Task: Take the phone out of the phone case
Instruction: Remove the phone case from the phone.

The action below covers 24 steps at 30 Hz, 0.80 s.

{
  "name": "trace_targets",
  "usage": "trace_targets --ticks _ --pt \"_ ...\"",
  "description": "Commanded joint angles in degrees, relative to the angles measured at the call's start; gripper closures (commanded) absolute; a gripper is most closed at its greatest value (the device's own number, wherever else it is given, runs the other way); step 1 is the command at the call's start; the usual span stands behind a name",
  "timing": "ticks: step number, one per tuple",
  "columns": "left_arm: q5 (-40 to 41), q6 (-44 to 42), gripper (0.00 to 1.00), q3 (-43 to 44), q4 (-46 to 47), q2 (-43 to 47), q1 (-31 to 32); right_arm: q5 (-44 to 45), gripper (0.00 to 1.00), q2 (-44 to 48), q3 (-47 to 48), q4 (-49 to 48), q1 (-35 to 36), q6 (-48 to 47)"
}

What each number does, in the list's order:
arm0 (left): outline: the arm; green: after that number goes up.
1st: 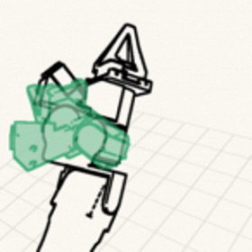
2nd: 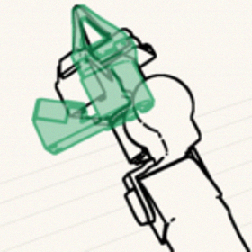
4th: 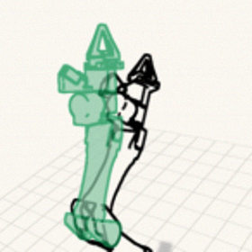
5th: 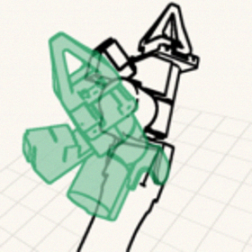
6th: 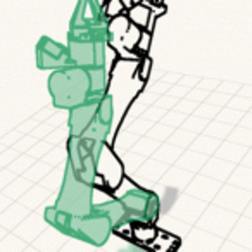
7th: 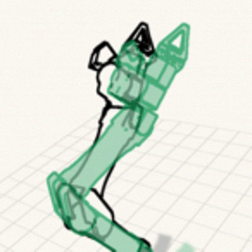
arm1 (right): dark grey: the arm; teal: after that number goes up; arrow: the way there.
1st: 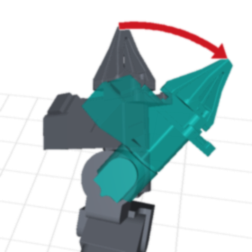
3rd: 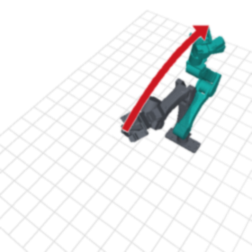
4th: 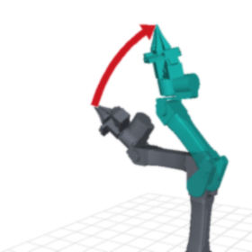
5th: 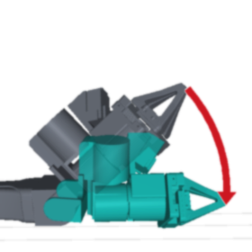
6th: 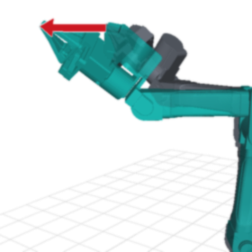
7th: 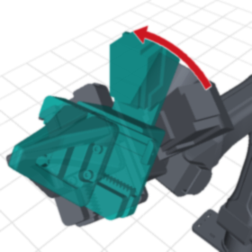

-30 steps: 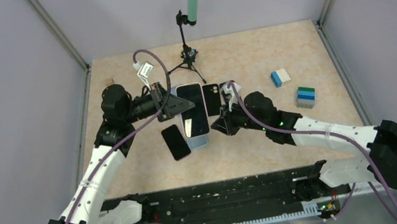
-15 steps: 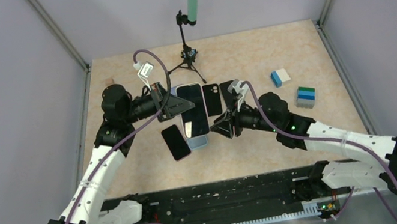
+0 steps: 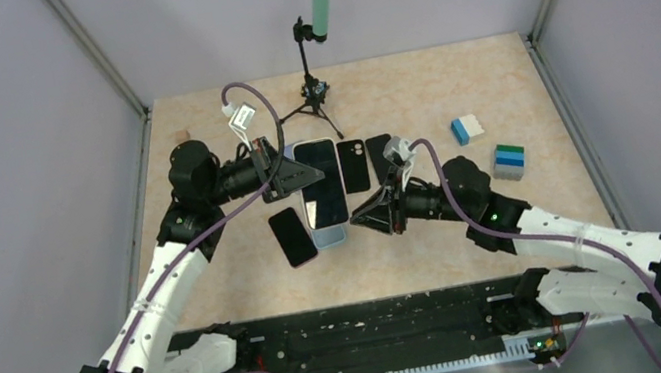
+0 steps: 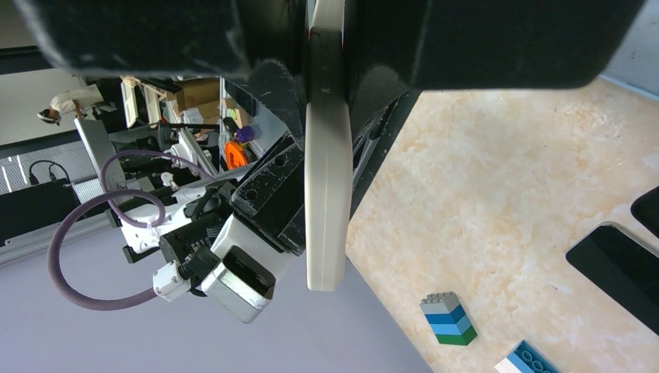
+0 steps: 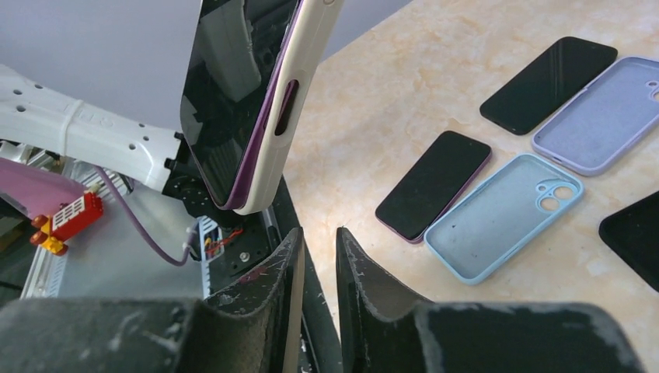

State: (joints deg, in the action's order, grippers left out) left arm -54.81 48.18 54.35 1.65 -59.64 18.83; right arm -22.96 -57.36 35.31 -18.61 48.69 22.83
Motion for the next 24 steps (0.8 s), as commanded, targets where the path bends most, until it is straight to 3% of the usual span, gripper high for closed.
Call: trace_targets --ticks 1,4,12,24 --pt "-0.06 0.35 1.00 2.54 3.20 1.76 -0.11 -1.65 0.81 2.04 0.50 -3.17 -0.35 0.50" --pt "0.30 0.33 1.00 2.43 3.19 1.87 -0.11 -2.47 0.81 2.61 0.46 -3.97 -0.33 0.98" --pt "-0.15 1.14 1.00 2.30 3.89 1.90 -0.11 -4.18 0.67 2.97 0.29 -7.36 -0.35 2.85" --pt "-1.42 2.07 1.00 1.99 5.34 1.68 -0.11 -0.95 0.67 2.39 0.68 -7.88 -0.35 3.86"
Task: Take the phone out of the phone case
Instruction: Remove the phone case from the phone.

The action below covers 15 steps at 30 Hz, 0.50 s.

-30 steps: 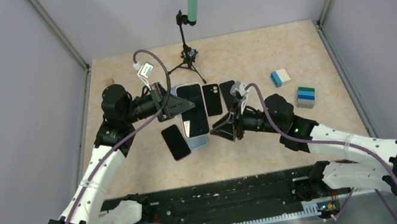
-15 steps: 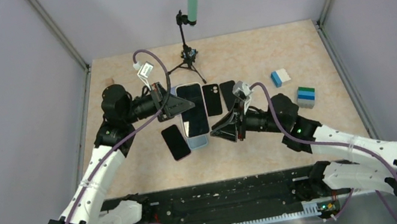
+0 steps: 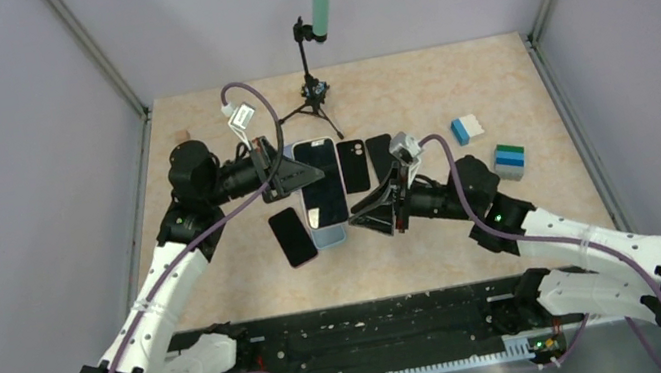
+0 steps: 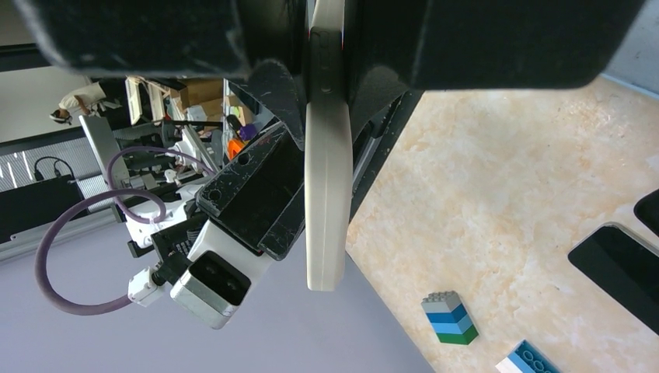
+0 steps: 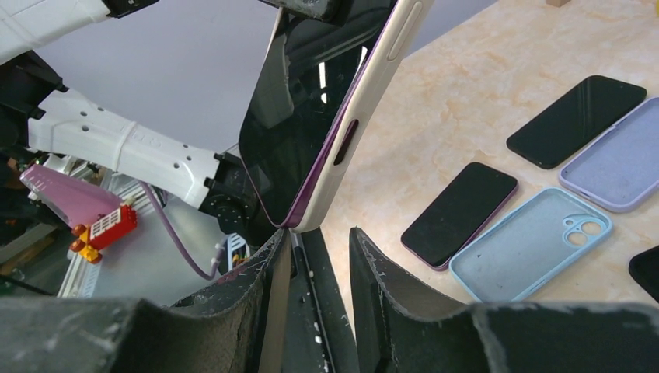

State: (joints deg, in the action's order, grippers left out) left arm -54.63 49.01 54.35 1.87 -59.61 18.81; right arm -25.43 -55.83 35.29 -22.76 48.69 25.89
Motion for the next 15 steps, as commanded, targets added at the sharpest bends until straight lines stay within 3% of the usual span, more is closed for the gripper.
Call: trace_targets --ticks 1,15 --pt "-1.80 1.52 1.00 1.86 5.49 1.61 -0.10 2.10 0.67 0.63 0.67 -3.77 -0.35 0.98" --pt "-3.11 4.57 1.00 1.14 9.45 1.60 -0.12 10.49 0.71 -2.61 2.15 -0.27 -0.35 2.97"
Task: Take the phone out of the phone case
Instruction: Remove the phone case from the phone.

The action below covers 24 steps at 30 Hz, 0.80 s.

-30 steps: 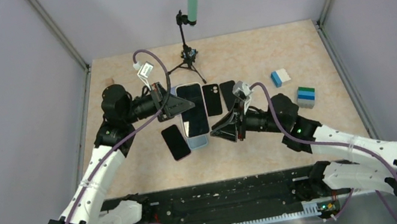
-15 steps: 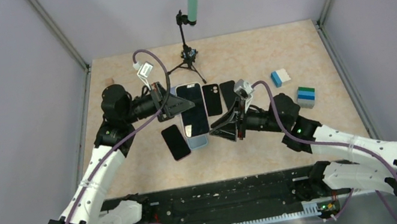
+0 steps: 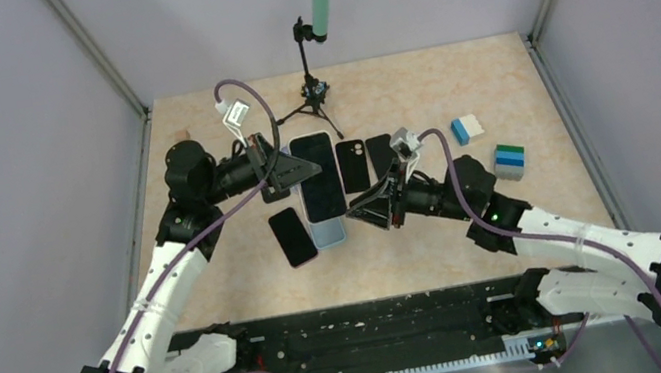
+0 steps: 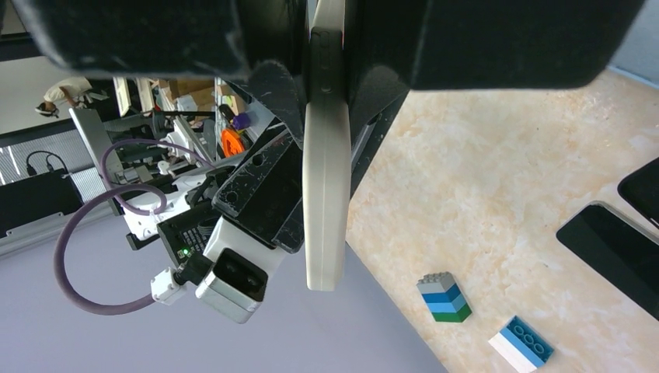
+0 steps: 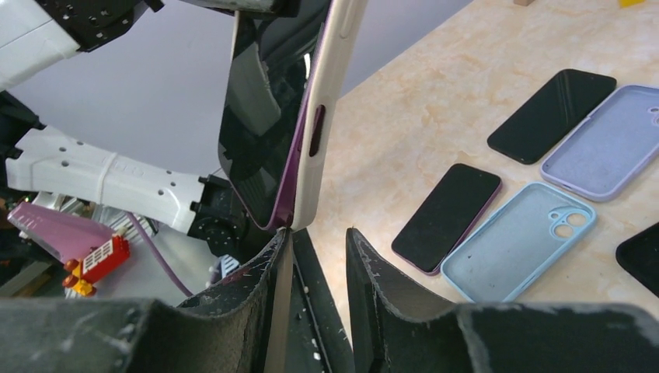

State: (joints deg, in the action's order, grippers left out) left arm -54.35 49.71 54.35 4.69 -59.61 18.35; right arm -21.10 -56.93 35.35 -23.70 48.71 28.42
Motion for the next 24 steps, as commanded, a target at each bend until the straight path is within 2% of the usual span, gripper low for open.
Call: trace_targets --ticks 1,16,24 --pt "-3.46 4.38 1.00 1.04 7.05 1.61 0.37 6.62 0.71 -1.80 2.15 1.04 -0.32 0.75" --pt "-3.70 7.60 1.00 -0.71 10.92 1.39 0.37 12.79 0.70 -4.51 4.10 4.47 -0.45 3.74" --pt "-1.85 9.36 1.00 -2.31 12.47 1.83 0.38 16.28 0.59 -4.51 3.47 3.18 -0.41 4.96"
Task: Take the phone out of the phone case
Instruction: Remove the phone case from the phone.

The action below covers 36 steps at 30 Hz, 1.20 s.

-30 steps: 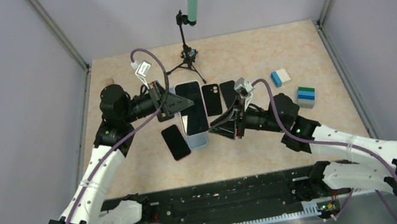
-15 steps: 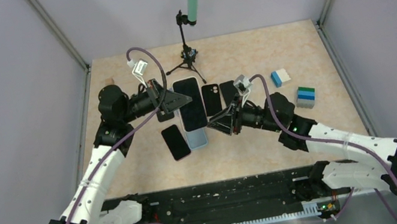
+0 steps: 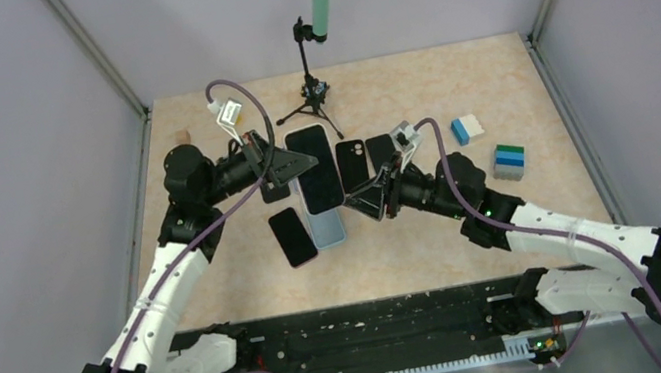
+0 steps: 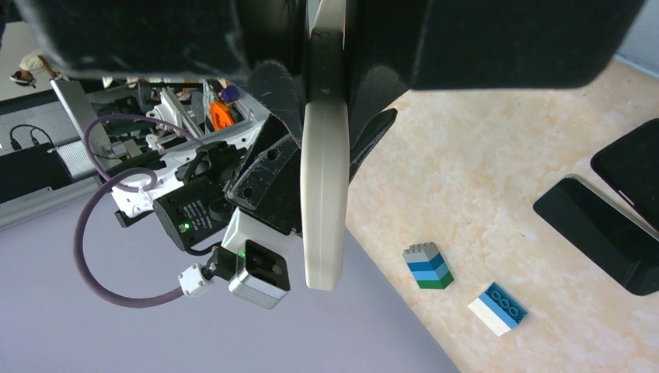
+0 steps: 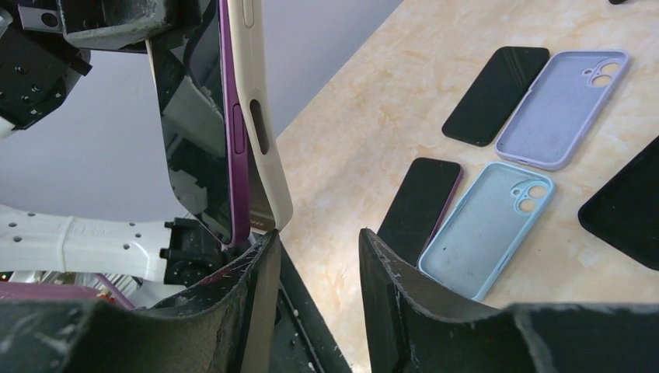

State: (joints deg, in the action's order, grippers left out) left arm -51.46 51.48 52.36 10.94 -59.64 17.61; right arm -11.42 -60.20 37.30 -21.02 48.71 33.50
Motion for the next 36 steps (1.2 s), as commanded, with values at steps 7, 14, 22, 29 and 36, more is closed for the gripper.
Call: trace_targets --ticks 7,14,22,29,36 --pt "-2.28 12.02 1.00 -2.36 10.97 1.82 1.12 5.14 0.53 -2.30 1.72 -1.02 -0.43 0.52" --pt "0.71 17.70 1.00 -4.97 17.40 2.20 1.17 -0.27 0.51 -4.33 1.08 -6.53 -0.46 1.61" --pt "5.63 19.88 1.00 -6.33 19.16 3.96 1.20 -4.37 0.50 -6.92 -1.31 -15.79 -0.46 6.57" --pt "9.71 21.07 1.00 -8.59 20.04 5.62 1.20 -5.78 0.48 -8.43 -2.41 -21.80 -0.46 9.81" --pt "10.65 23.10 1.00 -9.81 22.37 5.46 1.20 -4.44 0.48 -9.22 -3.24 -27.40 -0.45 13.29"
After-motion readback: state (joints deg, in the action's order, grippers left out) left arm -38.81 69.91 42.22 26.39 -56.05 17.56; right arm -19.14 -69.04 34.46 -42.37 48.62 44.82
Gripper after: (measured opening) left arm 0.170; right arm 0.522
